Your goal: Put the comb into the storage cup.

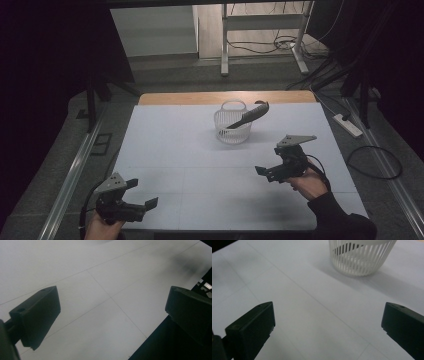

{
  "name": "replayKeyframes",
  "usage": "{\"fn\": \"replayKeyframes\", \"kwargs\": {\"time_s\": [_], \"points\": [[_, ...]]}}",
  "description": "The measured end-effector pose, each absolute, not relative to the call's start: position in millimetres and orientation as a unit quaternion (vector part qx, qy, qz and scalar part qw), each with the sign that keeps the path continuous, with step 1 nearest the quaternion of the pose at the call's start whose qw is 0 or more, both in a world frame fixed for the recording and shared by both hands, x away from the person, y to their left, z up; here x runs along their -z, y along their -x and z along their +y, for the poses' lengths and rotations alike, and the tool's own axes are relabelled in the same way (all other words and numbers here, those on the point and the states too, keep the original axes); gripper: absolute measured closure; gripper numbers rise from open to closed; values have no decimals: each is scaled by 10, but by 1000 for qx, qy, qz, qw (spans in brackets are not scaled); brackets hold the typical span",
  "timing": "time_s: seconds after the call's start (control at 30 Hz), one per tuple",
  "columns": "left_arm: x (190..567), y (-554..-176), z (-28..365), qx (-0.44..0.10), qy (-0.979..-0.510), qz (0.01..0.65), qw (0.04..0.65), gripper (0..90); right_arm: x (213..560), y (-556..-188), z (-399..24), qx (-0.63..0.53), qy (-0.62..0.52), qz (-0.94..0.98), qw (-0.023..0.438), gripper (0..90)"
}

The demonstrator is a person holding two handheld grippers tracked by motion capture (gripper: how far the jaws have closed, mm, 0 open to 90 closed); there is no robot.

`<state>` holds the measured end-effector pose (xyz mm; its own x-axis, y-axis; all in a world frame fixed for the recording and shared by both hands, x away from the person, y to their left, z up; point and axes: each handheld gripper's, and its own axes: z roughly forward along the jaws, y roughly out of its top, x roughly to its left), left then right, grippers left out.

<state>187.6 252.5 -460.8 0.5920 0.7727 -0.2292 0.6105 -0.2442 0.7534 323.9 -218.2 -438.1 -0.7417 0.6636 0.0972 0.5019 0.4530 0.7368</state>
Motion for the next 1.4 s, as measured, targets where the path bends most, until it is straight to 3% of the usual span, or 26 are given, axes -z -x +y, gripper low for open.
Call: {"fn": "replayKeyframes", "kwargs": {"time_s": [1.4], "points": [[4606,-1879,2512,-96,-785,442,422,14,4420,-2647,-2823,-367,-394,832,136,0]]}}
